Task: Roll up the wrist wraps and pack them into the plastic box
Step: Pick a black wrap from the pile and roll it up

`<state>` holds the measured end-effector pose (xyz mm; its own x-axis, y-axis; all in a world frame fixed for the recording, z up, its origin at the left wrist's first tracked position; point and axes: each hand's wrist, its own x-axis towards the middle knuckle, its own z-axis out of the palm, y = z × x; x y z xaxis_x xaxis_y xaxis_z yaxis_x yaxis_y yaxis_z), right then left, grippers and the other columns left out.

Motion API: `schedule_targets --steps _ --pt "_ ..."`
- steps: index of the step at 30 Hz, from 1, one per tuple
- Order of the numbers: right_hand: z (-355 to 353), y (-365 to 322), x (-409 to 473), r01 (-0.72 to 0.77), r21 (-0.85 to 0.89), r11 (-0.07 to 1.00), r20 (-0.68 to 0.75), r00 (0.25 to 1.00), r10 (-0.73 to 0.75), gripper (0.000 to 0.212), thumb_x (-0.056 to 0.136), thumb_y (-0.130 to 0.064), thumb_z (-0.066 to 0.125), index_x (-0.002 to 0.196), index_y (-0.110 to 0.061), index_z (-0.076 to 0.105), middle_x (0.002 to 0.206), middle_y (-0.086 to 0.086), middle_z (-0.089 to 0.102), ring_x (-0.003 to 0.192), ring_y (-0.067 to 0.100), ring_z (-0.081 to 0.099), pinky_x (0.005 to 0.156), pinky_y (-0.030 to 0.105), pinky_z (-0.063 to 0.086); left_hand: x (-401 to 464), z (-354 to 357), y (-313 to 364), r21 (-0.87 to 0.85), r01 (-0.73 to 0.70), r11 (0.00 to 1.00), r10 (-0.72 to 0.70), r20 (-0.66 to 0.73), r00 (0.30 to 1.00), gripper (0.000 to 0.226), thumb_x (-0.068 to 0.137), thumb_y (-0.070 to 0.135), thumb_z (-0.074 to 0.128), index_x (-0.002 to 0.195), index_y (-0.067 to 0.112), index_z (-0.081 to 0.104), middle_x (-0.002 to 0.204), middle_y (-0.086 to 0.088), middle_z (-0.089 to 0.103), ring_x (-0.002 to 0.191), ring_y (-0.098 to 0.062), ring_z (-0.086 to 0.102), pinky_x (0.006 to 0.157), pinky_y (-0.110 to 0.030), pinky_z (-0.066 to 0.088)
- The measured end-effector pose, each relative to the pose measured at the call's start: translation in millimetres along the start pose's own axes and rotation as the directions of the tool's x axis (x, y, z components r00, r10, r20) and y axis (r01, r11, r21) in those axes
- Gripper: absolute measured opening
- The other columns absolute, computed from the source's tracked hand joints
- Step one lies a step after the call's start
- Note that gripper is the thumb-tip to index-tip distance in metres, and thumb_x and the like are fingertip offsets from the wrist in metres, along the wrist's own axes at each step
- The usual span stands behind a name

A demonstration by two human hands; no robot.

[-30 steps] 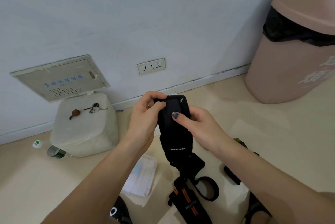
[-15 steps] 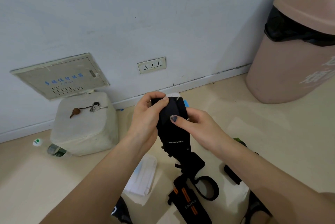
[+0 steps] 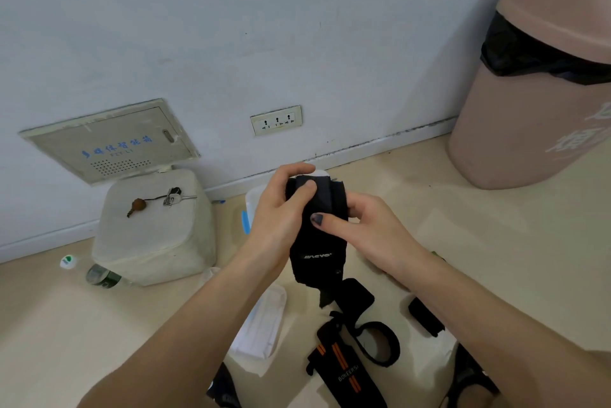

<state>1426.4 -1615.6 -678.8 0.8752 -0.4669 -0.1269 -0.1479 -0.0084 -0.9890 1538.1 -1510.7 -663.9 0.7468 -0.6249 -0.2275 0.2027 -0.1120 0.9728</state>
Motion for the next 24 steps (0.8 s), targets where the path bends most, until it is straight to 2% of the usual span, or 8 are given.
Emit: schedule_targets --steps 2,5,8,11,13,15,20,24 --pt "1.3 1.0 -1.4 -0.036 0.015 0.999 0.027 0.999 0.036 0.018 0.095 -0.017 0.072 0.111 -0.024 0.075 0.102 -0.002 0.079 0.1 0.012 0.074 0.092 0.03 0.057 2.1 -0.3 0.5 -0.006 -0.025 1.0 0.025 -0.041 0.999 0.022 0.1 0.012 0.058 0.107 0.028 0.071 0.104 0.001 0.071 0.097 -0.017 0.068 0.088 -0.036 0.057" --pt "8.4 5.0 -4.2 -0.106 -0.014 0.994 0.092 0.99 0.107 0.015 0.096 -0.02 0.071 0.111 -0.022 0.074 0.102 0.001 0.079 0.099 0.018 0.076 0.096 0.045 0.059 6.0 -3.6 0.5 -0.051 -0.014 0.999 0.009 -0.104 0.994 0.021 0.099 0.01 0.06 0.105 0.026 0.073 0.104 0.0 0.068 0.095 -0.019 0.067 0.082 -0.036 0.059" --pt "10.6 3.9 -6.0 -0.103 0.0 0.995 0.071 0.992 0.103 0.013 0.099 -0.019 0.067 0.109 -0.021 0.074 0.1 0.0 0.079 0.095 0.017 0.076 0.09 0.04 0.061 7.7 -4.1 3.1 -0.128 0.057 0.99 -0.075 -0.139 0.987 0.017 0.1 0.016 0.059 0.11 0.024 0.07 0.107 -0.005 0.065 0.093 -0.019 0.065 0.076 -0.034 0.056" --pt "8.6 -1.7 -3.3 -0.113 0.098 0.989 0.029 0.993 0.11 0.016 0.101 -0.019 0.064 0.114 -0.017 0.073 0.103 0.003 0.079 0.098 0.018 0.076 0.091 0.036 0.059 3.8 -3.0 3.9 -0.108 0.124 0.986 -0.127 -0.021 0.992 0.021 0.104 0.03 0.052 0.122 0.03 0.062 0.103 0.001 0.068 0.093 -0.014 0.068 0.083 -0.031 0.056" --pt "6.7 -2.3 -0.9 -0.135 0.194 0.972 0.009 0.991 0.136 0.017 0.103 -0.02 0.06 0.116 -0.018 0.072 0.107 0.006 0.079 0.102 0.021 0.075 0.096 0.041 0.057 -1.5 0.6 1.2 -0.049 0.131 0.99 -0.128 0.051 0.99 0.025 0.101 0.022 0.054 0.122 0.034 0.062 0.101 -0.001 0.073 0.091 -0.016 0.072 0.08 -0.032 0.057" --pt "6.8 -2.0 1.1 -0.148 0.241 0.959 0.018 0.989 0.148 0.02 0.104 -0.021 0.058 0.12 -0.023 0.07 0.111 0.004 0.078 0.107 0.021 0.074 0.102 0.045 0.055 -4.4 3.8 -1.2 -0.037 0.109 0.993 -0.107 0.056 0.993 0.034 0.098 0.008 0.056 0.121 0.032 0.063 0.108 -0.008 0.072 0.093 -0.02 0.072 0.076 -0.033 0.057" --pt "8.0 5.8 -3.0 -0.23 0.09 0.969 0.126 0.968 0.218 0.045 0.084 -0.036 0.064 0.128 -0.029 0.061 0.114 0.001 0.076 0.106 0.019 0.074 0.1 0.049 0.056 0.6 1.3 8.8 -0.174 0.133 0.976 -0.136 -0.007 0.991 0.039 0.101 0.002 0.05 0.127 0.028 0.06 0.114 -0.015 0.07 0.094 -0.027 0.07 0.082 -0.042 0.059" --pt "7.3 7.9 -2.5 -0.141 -0.057 0.988 0.028 0.989 0.143 0.026 0.093 -0.027 0.063 0.118 -0.023 0.062 0.109 0.002 0.075 0.102 0.017 0.074 0.097 0.05 0.057 6.6 -4.4 11.5 -0.201 0.167 0.965 -0.175 -0.023 0.984 0.035 0.102 0.013 0.051 0.133 0.029 0.053 0.113 -0.013 0.066 0.091 -0.025 0.067 0.075 -0.038 0.057"
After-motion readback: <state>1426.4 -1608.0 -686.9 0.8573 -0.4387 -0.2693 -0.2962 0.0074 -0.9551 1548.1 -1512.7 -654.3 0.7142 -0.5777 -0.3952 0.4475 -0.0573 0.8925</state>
